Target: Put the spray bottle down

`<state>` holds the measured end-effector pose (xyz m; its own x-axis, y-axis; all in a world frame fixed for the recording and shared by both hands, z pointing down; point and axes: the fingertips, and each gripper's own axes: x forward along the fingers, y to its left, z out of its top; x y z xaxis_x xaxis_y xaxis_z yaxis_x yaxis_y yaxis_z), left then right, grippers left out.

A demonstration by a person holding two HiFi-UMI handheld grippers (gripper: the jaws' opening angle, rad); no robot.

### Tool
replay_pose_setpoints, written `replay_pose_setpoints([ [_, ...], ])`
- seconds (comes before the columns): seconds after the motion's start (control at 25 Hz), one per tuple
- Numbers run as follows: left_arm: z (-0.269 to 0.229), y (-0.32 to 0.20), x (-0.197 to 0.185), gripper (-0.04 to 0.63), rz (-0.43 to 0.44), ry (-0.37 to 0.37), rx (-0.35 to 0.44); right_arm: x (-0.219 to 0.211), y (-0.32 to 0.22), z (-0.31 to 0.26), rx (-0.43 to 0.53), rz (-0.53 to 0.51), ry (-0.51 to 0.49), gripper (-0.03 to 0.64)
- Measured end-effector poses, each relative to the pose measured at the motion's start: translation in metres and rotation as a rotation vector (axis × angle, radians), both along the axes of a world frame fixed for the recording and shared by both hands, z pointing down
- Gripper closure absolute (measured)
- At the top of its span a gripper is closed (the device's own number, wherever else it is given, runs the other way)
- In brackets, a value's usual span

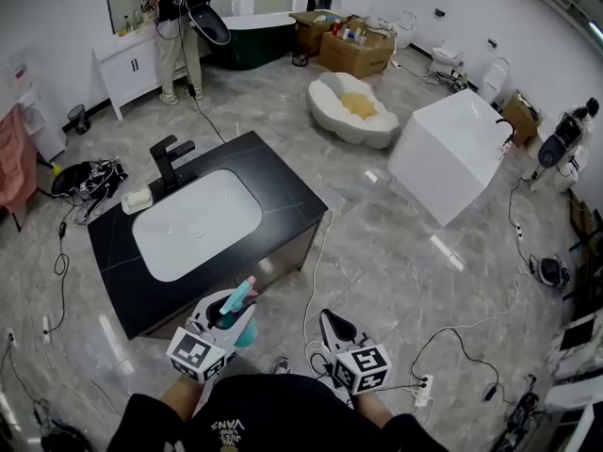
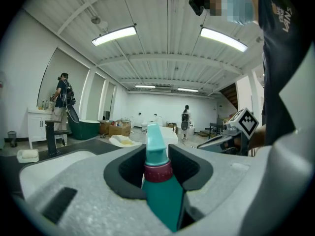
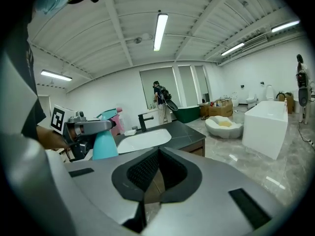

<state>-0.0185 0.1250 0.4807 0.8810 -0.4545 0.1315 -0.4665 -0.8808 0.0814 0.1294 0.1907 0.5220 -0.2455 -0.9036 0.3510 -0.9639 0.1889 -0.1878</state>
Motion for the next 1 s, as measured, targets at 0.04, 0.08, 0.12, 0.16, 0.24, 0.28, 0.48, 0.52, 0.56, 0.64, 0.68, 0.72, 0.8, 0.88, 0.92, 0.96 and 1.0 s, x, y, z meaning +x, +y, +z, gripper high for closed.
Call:
replay_pose_setpoints([
  [0.04, 0.0, -0.003, 0.004, 0.448, -0.001, -0.006, 0.002, 0.006, -0.005, -0.001, 0.001, -0.001, -0.003, 0.612],
  [0.08, -0.001, -0.005, 0.007, 0.448, -0.004, -0.012, 0.004, 0.011, -0.009, -0.002, 0.004, -0.001, -0.011, 0.612],
  [0.12, -0.001, -0.009, 0.008, 0.448, -0.012, -0.019, 0.004, 0.014, -0.012, -0.004, 0.009, 0.001, -0.021, 0.612],
  [0.16, -0.001, -0.014, 0.008, 0.448, -0.024, -0.024, 0.003, 0.017, -0.016, -0.004, 0.013, 0.003, -0.032, 0.612],
  [0.24, -0.001, -0.027, 0.011, 0.448, -0.038, -0.029, 0.001, 0.021, -0.026, -0.003, 0.011, 0.005, -0.047, 0.612],
  [0.28, -0.002, -0.033, 0.013, 0.448, -0.04, -0.029, -0.002, 0.023, -0.032, -0.001, 0.007, 0.004, -0.051, 0.612],
  [0.48, -0.003, -0.069, 0.019, 0.448, -0.033, -0.026, -0.017, 0.024, -0.063, 0.003, -0.019, 0.003, -0.066, 0.612],
  [0.52, -0.004, -0.079, 0.019, 0.448, -0.03, -0.022, -0.013, 0.022, -0.073, 0.003, -0.018, 0.001, -0.063, 0.612],
  [0.56, -0.005, -0.091, 0.019, 0.448, -0.029, -0.018, -0.009, 0.021, -0.084, 0.001, -0.015, 0.001, -0.058, 0.612],
  [0.64, -0.006, -0.115, 0.017, 0.448, -0.025, -0.008, -0.007, 0.017, -0.107, -0.003, -0.003, 0.009, -0.054, 0.612],
  [0.68, -0.006, -0.126, 0.016, 0.448, -0.019, -0.006, -0.008, 0.015, -0.118, -0.005, 0.002, 0.015, -0.055, 0.612],
  [0.72, -0.006, -0.135, 0.016, 0.448, -0.01, -0.006, -0.008, 0.014, -0.127, -0.007, 0.006, 0.021, -0.055, 0.612],
  [0.8, -0.007, -0.154, 0.015, 0.448, 0.005, -0.006, -0.007, 0.012, -0.146, -0.01, 0.008, 0.034, -0.051, 0.612],
  [0.88, -0.011, -0.173, 0.013, 0.448, 0.014, 0.002, -0.004, 0.011, -0.165, -0.013, 0.015, 0.045, -0.046, 0.612],
  [0.92, -0.012, -0.181, 0.012, 0.448, 0.019, 0.008, 0.0, 0.009, -0.174, -0.014, 0.019, 0.05, -0.044, 0.612],
  [0.96, -0.014, -0.189, 0.011, 0.448, 0.026, 0.013, 0.001, 0.007, -0.182, -0.015, 0.023, 0.057, -0.042, 0.612],
  [1.0, -0.015, -0.197, 0.01, 0.448, 0.032, 0.017, 0.0, 0.006, -0.19, -0.015, 0.025, 0.064, -0.04, 0.612],
])
